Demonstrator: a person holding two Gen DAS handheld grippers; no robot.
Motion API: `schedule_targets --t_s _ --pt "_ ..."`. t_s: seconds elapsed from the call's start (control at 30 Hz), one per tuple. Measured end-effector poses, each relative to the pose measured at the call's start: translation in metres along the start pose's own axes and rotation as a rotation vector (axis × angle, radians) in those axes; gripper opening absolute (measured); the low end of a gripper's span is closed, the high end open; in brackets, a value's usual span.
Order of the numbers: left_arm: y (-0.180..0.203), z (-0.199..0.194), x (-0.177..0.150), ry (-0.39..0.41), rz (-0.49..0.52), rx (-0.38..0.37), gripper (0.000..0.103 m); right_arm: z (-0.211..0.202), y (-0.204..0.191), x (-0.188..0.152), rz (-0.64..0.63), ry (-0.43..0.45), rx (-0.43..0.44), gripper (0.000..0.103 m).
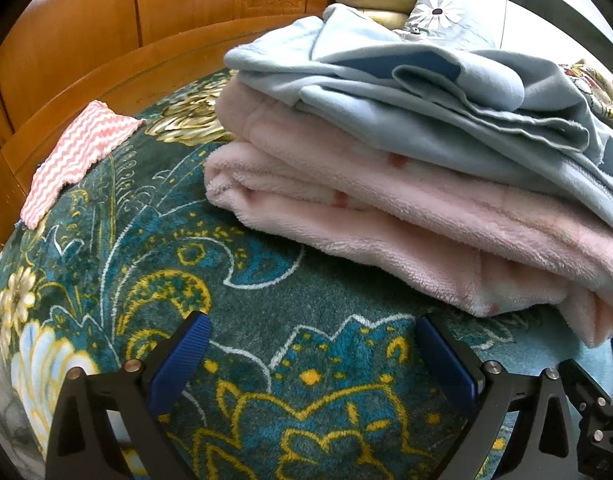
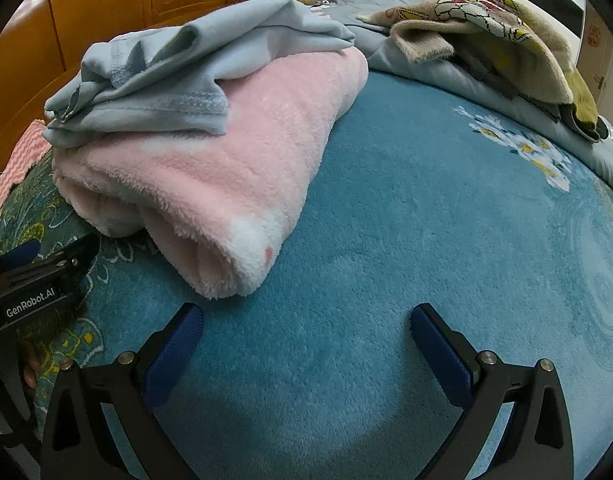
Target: Fold clothes
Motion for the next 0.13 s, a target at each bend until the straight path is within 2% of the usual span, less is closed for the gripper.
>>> schedule_targets --t_s 0.13 --pt "-0.0003 -0.0017 -0.0016 0.0 -0.003 0.001 0.103 -0.002 -0.0008 0.0011 -0.004 -0.002 -0.003 0.103"
Point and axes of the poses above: each gripper's, at about its wrist camera, not at the fingertips, and z roughly the way its jaws point, y to its right, x to its top, the point moved 6 cm from there along z, roughly the way its jaws point, and after that the axes turned 15 degrees about -z, right-handed, at the moved point
